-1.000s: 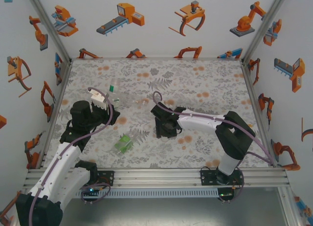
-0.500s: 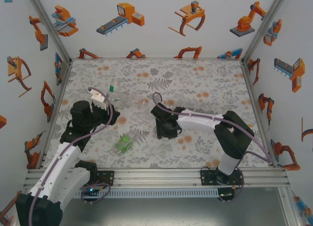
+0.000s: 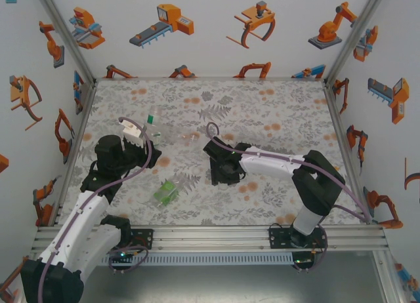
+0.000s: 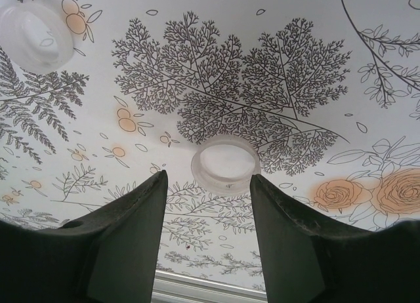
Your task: Screw on the bottle caps
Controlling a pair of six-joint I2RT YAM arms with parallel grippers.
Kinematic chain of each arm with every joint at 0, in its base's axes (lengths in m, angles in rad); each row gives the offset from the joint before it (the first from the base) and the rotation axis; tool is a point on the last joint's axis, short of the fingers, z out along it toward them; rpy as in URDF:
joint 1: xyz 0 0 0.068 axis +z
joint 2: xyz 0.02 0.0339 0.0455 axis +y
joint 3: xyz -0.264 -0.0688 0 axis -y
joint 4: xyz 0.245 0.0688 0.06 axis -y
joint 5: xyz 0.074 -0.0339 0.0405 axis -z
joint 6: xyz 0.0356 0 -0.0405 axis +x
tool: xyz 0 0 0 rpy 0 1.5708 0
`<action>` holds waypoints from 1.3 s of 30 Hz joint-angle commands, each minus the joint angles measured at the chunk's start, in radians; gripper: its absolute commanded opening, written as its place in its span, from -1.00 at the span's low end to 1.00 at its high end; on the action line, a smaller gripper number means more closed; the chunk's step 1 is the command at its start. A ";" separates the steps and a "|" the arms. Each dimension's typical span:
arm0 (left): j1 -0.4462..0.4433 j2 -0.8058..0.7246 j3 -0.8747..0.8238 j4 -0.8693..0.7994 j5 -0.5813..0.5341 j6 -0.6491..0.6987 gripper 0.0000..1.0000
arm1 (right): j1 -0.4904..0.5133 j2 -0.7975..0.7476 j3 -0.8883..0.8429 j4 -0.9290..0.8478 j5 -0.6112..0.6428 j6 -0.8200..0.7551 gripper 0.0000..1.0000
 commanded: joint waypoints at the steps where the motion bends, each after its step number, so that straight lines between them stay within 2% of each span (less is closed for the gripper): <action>1: -0.004 -0.003 0.023 -0.003 -0.006 0.019 -1.00 | 0.002 -0.021 0.009 -0.032 0.030 0.012 0.05; 39: -0.005 0.001 0.022 0.001 -0.013 0.019 -1.00 | 0.000 0.050 -0.015 0.005 0.007 0.021 0.04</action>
